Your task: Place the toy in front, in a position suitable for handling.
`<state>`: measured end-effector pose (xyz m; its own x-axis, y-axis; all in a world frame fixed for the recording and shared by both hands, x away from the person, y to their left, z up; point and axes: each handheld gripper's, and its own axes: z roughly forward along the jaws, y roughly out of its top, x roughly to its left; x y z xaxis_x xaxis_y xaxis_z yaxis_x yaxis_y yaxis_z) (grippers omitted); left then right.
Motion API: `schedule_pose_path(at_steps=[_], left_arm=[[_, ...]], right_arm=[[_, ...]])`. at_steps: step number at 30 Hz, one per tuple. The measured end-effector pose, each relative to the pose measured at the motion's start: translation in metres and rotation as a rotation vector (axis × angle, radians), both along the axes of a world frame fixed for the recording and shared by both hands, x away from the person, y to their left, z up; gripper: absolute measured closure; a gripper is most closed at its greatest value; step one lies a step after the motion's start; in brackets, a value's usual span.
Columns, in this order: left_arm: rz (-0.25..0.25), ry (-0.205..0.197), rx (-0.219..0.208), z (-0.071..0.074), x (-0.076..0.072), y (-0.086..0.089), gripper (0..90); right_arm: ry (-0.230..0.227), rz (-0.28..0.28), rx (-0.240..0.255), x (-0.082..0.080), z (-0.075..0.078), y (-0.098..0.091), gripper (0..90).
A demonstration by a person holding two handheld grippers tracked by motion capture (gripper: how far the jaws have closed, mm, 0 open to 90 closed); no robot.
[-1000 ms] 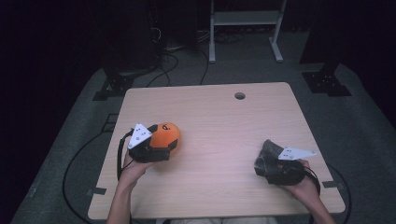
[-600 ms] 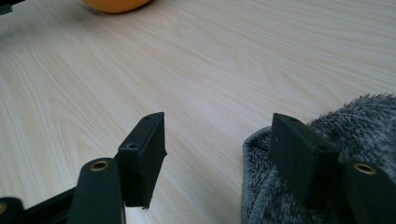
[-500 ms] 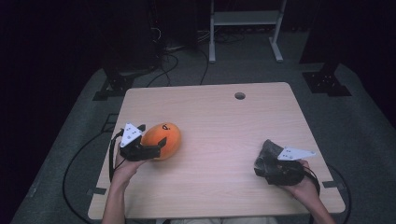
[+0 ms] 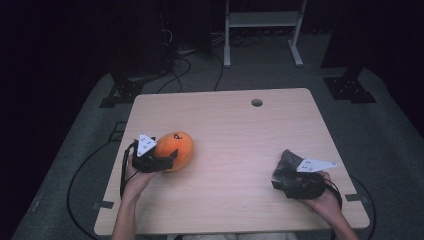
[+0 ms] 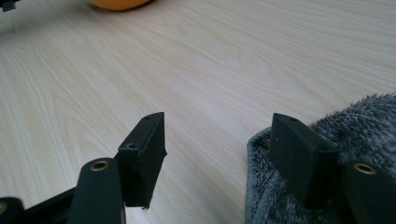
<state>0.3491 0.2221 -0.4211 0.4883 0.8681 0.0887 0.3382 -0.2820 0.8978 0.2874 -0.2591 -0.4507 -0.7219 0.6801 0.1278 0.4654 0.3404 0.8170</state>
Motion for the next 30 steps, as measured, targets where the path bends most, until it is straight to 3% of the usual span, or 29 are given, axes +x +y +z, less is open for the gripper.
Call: schedule_pose_path(at_steps=[2,4,12,22,23,29,30], left_arm=[[0.003,0.010,0.003,-0.002,0.001,0.000,6.3],[-0.003,0.058,-0.003,-0.006,0.005,0.000,6.3],[0.006,0.075,-0.021,-0.015,0.005,-0.003,15.4],[0.027,0.075,-0.002,-0.018,0.004,-0.003,33.0],[0.036,0.064,-0.019,-0.018,0.005,-0.003,33.7],[0.041,0.043,-0.002,-0.013,0.002,-0.007,42.2],[0.023,0.039,-0.001,-0.010,0.001,-0.008,42.8]], right_arm=[[0.003,-0.001,0.002,0.000,0.000,0.000,35.2],[0.003,-0.001,0.002,0.000,0.000,0.000,35.2],[0.004,-0.002,0.002,0.000,0.000,0.000,35.3],[0.001,0.002,-0.002,0.000,0.000,0.001,35.4],[-0.002,0.004,-0.004,-0.001,0.000,0.001,35.4],[-0.001,-0.005,0.005,0.000,0.000,-0.001,35.5],[-0.001,-0.004,0.004,0.000,0.000,-0.001,35.5]])
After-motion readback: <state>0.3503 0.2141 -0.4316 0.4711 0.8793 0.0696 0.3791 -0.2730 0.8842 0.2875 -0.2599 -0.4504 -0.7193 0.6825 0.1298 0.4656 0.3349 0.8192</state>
